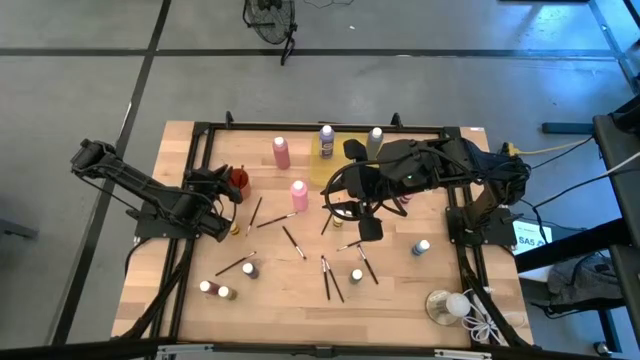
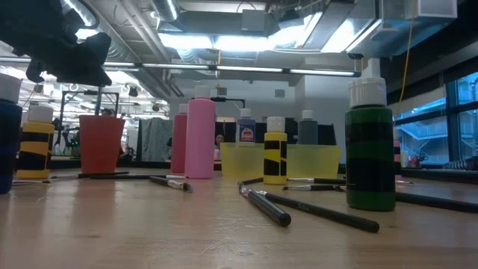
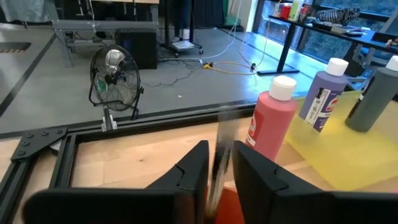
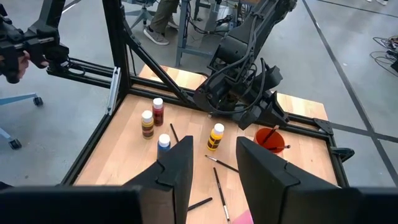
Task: Pick & Place Paint Supplies
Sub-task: Put the silver paint brush into the orange cup, then put the large dark pink paint bottle into the yellow bin
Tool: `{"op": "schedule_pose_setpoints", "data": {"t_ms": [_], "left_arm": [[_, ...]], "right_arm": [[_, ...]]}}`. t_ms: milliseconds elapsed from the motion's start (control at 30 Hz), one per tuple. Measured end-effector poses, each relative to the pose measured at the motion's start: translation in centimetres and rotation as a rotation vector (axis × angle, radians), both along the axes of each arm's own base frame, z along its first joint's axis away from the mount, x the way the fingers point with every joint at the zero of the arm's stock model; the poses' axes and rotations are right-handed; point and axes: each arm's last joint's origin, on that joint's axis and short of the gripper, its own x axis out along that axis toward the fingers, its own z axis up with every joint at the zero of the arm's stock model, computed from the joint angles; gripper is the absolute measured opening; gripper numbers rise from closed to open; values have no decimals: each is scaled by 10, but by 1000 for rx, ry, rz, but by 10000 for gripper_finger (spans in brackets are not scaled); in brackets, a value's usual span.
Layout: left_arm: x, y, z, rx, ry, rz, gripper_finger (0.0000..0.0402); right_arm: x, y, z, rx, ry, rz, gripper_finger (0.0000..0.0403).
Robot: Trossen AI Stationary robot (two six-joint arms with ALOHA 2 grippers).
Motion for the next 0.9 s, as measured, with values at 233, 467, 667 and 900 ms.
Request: {"op": "schedule_pose_setpoints", "data": {"t_ms": [233, 467, 667, 900], "left_arm": [[0, 0, 0, -1, -6, 1, 108], [0, 0, 1, 46, 37, -14, 116], [5, -6, 21, 97, 152, -86, 120], [11, -13, 70, 106, 244, -200, 128]], "right_arm": [[0, 0, 0, 0, 0, 0, 126], [0, 0, 0, 5, 0, -2, 126], [0, 0, 0, 21, 7, -11, 126], [-1, 2, -1, 39, 15, 24, 126]]}}
